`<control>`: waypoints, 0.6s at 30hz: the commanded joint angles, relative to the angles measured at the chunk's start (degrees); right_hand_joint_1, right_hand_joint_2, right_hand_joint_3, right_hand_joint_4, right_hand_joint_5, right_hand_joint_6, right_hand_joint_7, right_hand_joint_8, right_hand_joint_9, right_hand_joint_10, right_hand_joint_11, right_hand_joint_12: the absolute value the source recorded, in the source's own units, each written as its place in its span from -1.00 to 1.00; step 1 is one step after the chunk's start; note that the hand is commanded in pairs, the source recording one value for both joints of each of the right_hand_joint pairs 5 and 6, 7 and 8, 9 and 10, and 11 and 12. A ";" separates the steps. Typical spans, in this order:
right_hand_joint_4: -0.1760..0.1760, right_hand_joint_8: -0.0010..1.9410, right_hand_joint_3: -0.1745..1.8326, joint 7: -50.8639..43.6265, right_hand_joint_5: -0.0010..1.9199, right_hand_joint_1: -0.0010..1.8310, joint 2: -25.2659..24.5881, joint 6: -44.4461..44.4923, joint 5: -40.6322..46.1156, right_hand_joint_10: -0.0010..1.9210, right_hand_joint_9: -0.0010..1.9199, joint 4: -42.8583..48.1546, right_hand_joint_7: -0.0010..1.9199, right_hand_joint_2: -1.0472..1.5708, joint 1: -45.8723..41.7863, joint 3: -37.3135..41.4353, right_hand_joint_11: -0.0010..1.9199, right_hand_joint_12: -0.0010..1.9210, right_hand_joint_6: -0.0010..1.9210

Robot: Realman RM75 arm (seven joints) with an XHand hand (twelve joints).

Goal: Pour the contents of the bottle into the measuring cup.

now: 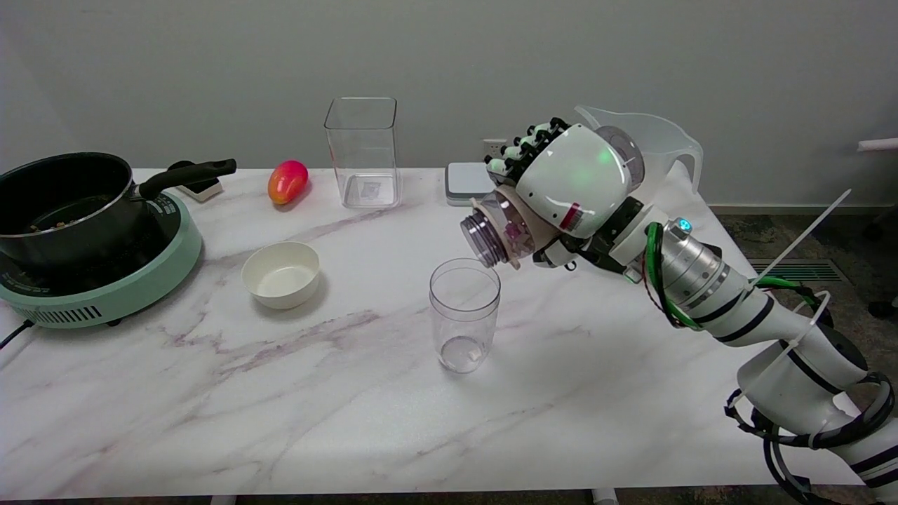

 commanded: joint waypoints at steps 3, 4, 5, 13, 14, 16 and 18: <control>0.00 0.98 -0.54 -1.70 1.00 0.51 0.09 0.25 -1.11 0.74 0.74 0.58 1.00 0.90 0.15 -0.40 0.36 0.36 1.00; 0.00 0.98 -0.54 -1.56 1.00 0.51 0.16 0.26 -1.81 0.74 0.74 0.80 1.00 0.90 0.22 -0.32 0.36 0.36 1.00; 0.00 0.98 -0.55 -1.47 1.00 0.51 0.17 0.26 -2.20 0.74 0.74 0.91 1.00 0.91 0.23 -0.24 0.36 0.36 1.00; 0.00 0.98 -0.56 -0.49 1.00 0.50 1.53 -0.13 -3.76 0.74 0.75 1.76 1.00 0.92 0.69 0.64 0.36 0.36 1.00; 0.00 0.98 -0.56 0.01 1.00 0.50 1.82 -0.21 -3.77 0.74 0.74 1.93 1.00 0.92 0.85 0.65 0.36 0.36 1.00; 0.00 0.98 -0.56 1.58 1.00 0.50 4.17 -0.52 -4.25 0.74 0.74 2.34 1.00 0.92 1.38 0.44 0.36 0.36 1.00; 0.00 0.98 -0.56 1.66 1.00 0.50 5.66 -0.82 -3.58 0.74 0.74 2.35 1.00 0.92 1.73 0.04 0.36 0.36 1.00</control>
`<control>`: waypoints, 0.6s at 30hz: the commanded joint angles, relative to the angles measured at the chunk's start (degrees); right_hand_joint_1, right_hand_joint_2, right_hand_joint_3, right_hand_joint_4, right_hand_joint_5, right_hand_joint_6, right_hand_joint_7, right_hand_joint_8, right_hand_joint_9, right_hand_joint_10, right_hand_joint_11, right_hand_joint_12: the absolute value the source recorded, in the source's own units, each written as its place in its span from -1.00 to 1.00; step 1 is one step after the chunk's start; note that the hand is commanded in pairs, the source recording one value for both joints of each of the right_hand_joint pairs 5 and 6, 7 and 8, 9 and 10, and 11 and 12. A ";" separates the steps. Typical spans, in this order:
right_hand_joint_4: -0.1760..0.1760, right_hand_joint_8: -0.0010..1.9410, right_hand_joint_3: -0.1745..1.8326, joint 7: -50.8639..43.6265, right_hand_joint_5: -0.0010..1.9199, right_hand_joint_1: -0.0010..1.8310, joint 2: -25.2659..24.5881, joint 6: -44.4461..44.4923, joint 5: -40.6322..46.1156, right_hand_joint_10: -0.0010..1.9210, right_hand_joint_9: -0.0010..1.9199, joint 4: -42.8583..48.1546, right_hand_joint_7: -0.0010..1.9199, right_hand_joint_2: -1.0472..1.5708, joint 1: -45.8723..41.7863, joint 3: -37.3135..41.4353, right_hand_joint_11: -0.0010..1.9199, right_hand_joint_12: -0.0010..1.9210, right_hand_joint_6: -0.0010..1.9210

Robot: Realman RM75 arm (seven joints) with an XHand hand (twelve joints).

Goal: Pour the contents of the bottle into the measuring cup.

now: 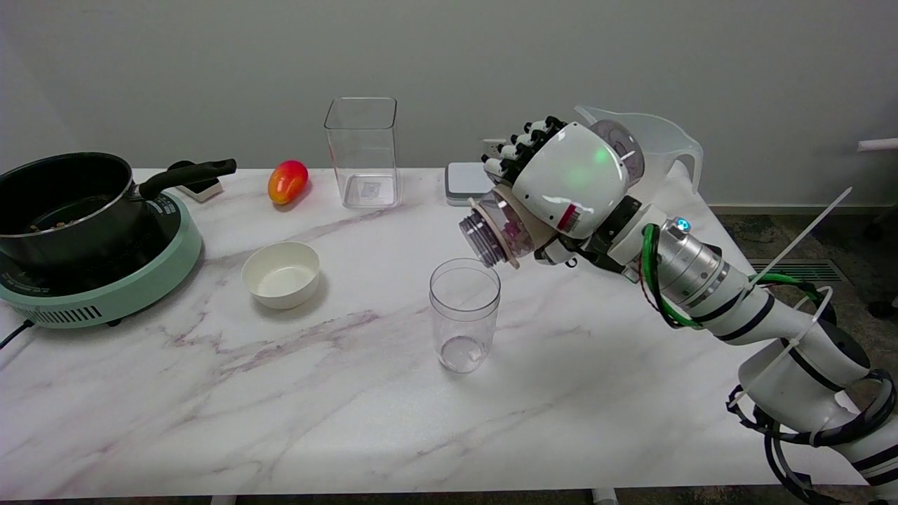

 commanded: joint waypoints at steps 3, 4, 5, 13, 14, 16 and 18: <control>0.00 0.98 -0.56 2.69 1.00 0.50 5.72 -1.48 -1.11 0.74 0.74 1.53 1.00 0.92 1.55 -0.40 0.36 0.36 1.00; 0.00 0.98 -0.56 2.69 1.00 0.50 5.71 -1.48 -1.11 0.74 0.74 1.47 1.00 0.92 1.55 -0.48 0.36 0.36 1.00; 0.00 0.98 -0.56 2.69 1.00 0.50 5.71 -1.48 -1.11 0.74 0.74 1.39 1.00 0.92 1.55 -0.49 0.36 0.36 1.00; 0.00 0.98 -0.56 3.25 1.00 0.50 5.79 -1.56 -1.11 0.74 0.75 1.54 1.00 0.92 1.55 -0.17 0.36 0.36 1.00; 0.00 0.98 -0.56 3.25 1.00 0.50 5.79 -1.56 -1.11 0.74 0.75 1.54 1.00 0.92 1.55 -0.17 0.36 0.36 1.00; 0.00 0.98 -0.56 3.06 1.00 0.50 5.70 -1.90 -1.01 0.74 0.75 1.38 1.00 0.92 1.50 -0.33 0.36 0.36 1.00; 0.00 0.98 -0.56 2.87 1.00 0.50 5.49 -1.96 -1.11 0.74 0.75 1.46 1.00 0.92 1.39 -0.64 0.36 0.36 1.00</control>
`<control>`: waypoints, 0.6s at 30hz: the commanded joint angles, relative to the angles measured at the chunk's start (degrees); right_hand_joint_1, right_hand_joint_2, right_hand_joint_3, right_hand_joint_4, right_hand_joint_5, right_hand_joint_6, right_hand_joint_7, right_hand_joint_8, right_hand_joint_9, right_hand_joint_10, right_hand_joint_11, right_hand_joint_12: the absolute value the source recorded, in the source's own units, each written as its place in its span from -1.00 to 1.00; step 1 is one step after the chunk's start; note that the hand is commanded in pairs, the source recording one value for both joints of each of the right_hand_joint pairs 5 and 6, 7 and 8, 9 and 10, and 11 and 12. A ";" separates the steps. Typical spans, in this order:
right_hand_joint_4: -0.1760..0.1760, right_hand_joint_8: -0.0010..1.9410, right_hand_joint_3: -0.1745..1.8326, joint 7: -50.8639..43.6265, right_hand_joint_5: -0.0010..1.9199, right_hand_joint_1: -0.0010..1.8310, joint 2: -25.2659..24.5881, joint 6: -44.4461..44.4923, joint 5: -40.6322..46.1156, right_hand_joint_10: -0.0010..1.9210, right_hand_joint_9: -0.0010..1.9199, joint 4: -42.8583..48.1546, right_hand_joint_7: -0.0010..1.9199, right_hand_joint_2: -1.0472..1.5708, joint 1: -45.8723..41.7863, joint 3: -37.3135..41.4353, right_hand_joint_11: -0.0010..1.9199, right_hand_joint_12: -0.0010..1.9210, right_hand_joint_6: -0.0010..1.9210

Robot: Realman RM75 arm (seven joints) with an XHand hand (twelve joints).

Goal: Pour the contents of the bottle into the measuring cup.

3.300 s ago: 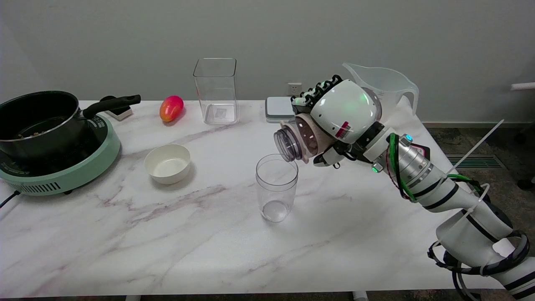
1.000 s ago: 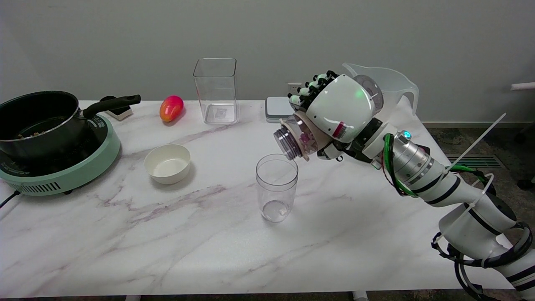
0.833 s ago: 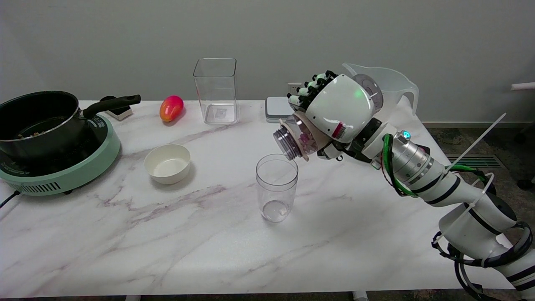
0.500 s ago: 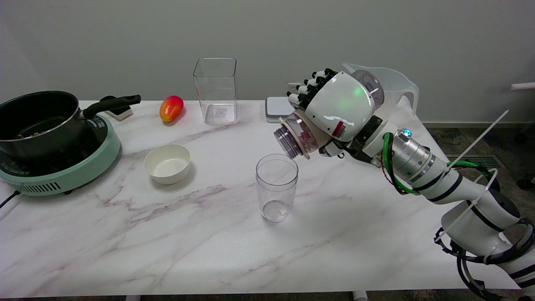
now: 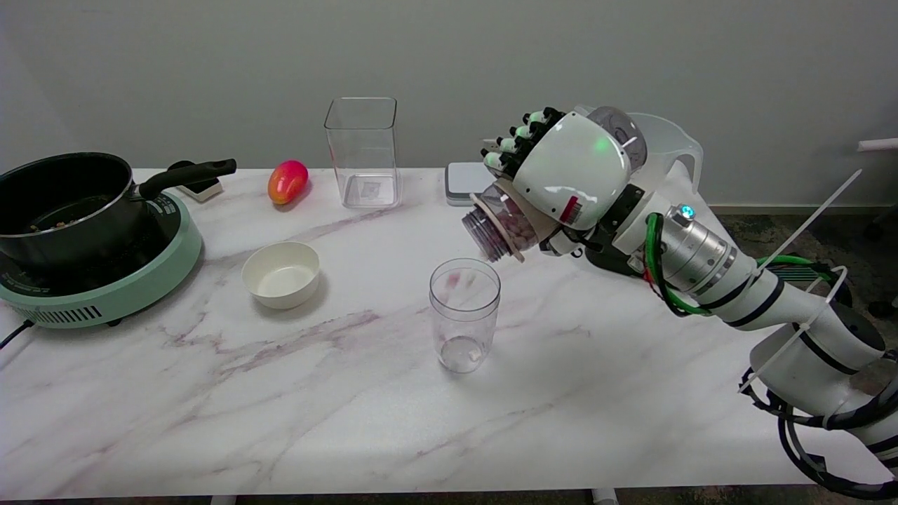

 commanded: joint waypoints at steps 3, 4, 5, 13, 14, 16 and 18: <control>0.00 0.98 -0.56 0.78 1.00 0.50 1.16 -1.39 -0.11 0.74 0.75 0.34 1.00 0.92 0.28 -0.59 0.36 0.36 1.00; 0.00 0.98 -0.56 0.78 1.00 0.50 1.16 -1.40 -0.11 0.74 0.75 0.34 1.00 0.92 0.28 -0.60 0.36 0.36 1.00; 0.00 0.98 -0.56 0.78 1.00 0.50 1.16 -1.40 -0.11 0.74 0.75 0.34 1.00 0.92 0.28 -0.60 0.36 0.36 1.00; 0.00 0.98 -0.56 0.54 1.00 0.50 0.44 -1.32 -0.01 0.75 0.75 0.27 1.00 0.92 0.04 -0.61 0.36 0.36 1.00; 0.00 0.98 -0.57 0.54 1.00 0.50 0.51 -1.25 -0.10 0.75 0.75 0.27 1.00 0.92 -0.03 -0.39 0.36 0.36 1.00; 0.00 0.98 -0.57 0.47 1.00 0.50 0.67 -1.09 -0.11 0.75 0.75 0.19 1.00 0.92 0.03 -0.14 0.36 0.36 1.00; 0.00 0.98 -0.57 0.22 1.00 0.50 0.84 -1.01 -0.19 0.75 0.75 0.34 1.00 0.92 0.04 0.19 0.36 0.36 1.00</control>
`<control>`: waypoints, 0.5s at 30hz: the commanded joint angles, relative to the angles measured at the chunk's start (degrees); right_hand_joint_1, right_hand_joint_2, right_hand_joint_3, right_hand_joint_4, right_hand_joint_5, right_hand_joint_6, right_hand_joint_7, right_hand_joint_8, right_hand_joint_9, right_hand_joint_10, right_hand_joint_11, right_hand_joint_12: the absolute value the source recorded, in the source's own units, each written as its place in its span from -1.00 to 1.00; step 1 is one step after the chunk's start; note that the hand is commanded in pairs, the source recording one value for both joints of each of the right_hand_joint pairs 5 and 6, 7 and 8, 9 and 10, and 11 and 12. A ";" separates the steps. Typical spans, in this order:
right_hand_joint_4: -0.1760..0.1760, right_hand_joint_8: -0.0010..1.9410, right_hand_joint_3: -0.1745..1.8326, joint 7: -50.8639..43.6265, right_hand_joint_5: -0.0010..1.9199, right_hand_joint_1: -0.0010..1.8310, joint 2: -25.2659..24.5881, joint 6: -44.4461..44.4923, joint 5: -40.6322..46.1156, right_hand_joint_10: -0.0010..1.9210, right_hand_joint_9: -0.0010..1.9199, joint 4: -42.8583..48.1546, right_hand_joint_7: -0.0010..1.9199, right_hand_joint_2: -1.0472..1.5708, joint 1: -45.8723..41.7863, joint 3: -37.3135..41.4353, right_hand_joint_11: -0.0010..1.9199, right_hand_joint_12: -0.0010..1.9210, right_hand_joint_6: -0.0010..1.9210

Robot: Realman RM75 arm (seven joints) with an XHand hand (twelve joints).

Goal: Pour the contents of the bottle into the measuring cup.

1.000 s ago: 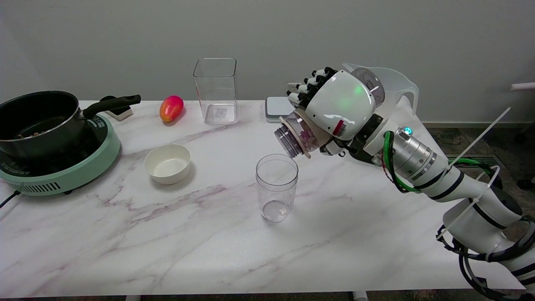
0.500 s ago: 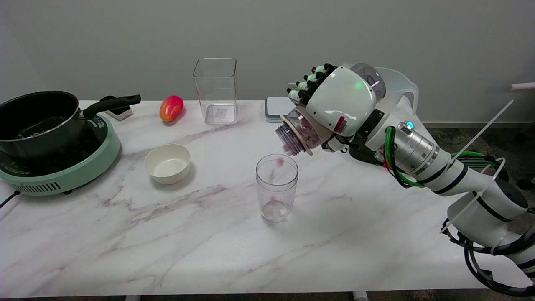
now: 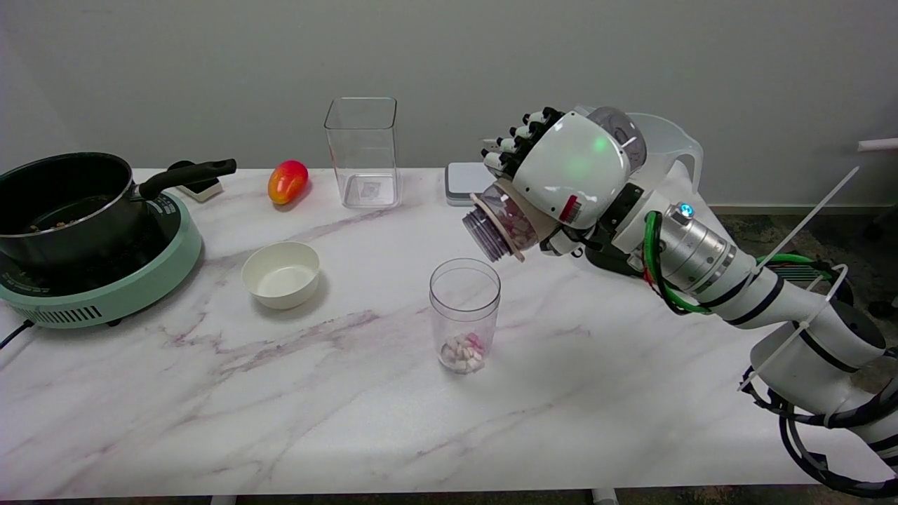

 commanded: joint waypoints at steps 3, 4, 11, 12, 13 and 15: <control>0.00 0.98 -0.56 -0.32 1.00 0.50 0.16 0.60 0.05 0.75 0.75 0.29 1.00 0.91 -0.13 1.16 0.36 0.36 1.00; 0.00 0.98 -0.56 -0.32 1.00 0.50 0.16 0.69 0.19 0.75 0.75 0.36 1.00 0.92 -0.06 1.31 0.36 0.36 1.00; 0.00 0.98 -0.57 -1.27 1.00 0.49 -0.07 1.10 0.22 0.75 0.75 0.37 1.00 0.92 -0.44 1.42 0.36 0.36 1.00; 0.00 0.98 -0.57 -1.28 1.00 0.49 -0.08 1.24 0.14 0.75 0.75 0.37 1.00 0.92 -0.45 1.42 0.36 0.36 1.00; 0.00 0.98 -0.57 -1.35 1.00 0.49 -0.08 1.40 0.13 0.75 0.75 0.37 1.00 0.92 -0.45 1.42 0.36 0.36 1.00; 0.00 0.98 -0.57 -1.44 1.00 0.49 -0.08 1.42 0.05 0.75 0.75 0.30 1.00 0.92 -0.53 1.72 0.36 0.36 1.00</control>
